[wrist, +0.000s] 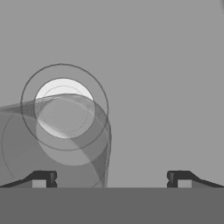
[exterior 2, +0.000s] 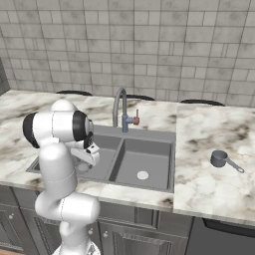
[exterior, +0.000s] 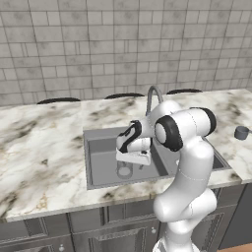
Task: Move any existing items from the left basin to the right basin for drying. Then move the measuring cup from the counter to the left basin of the sink for washing.
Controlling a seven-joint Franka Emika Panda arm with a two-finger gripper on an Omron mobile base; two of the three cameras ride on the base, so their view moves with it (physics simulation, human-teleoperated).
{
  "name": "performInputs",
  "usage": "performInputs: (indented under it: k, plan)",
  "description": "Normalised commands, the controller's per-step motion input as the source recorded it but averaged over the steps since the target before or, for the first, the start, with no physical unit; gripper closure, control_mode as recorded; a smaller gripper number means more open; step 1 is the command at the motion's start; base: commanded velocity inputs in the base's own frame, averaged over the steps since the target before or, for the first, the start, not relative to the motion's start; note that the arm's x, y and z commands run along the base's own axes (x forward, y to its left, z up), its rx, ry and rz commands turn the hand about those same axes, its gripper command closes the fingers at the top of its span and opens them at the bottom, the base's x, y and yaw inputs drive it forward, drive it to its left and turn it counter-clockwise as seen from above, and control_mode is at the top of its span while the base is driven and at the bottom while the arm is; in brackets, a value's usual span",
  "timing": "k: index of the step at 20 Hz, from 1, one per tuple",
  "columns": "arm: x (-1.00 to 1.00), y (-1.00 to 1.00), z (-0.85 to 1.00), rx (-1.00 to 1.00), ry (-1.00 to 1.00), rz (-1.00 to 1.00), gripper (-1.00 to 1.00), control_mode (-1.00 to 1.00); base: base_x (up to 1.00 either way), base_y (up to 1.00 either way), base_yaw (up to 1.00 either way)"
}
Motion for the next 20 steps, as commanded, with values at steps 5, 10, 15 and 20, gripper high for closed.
performInputs:
  k: [5,10,15,20]
  plan:
    - [0.00,0.00,-0.05,0.00,0.00,0.00,-1.00,-1.00,0.00,0.00,0.00]
    - [0.00,0.00,-0.07,0.00,0.00,0.00,-1.00,-1.00,0.00,0.00,0.00]
    - [0.00,0.00,-0.09,0.00,0.00,0.00,-1.00,-1.00,0.00,0.00,0.00]
    - [0.00,0.00,-0.10,0.00,0.00,0.00,-1.00,-1.00,0.00,0.00,0.00]
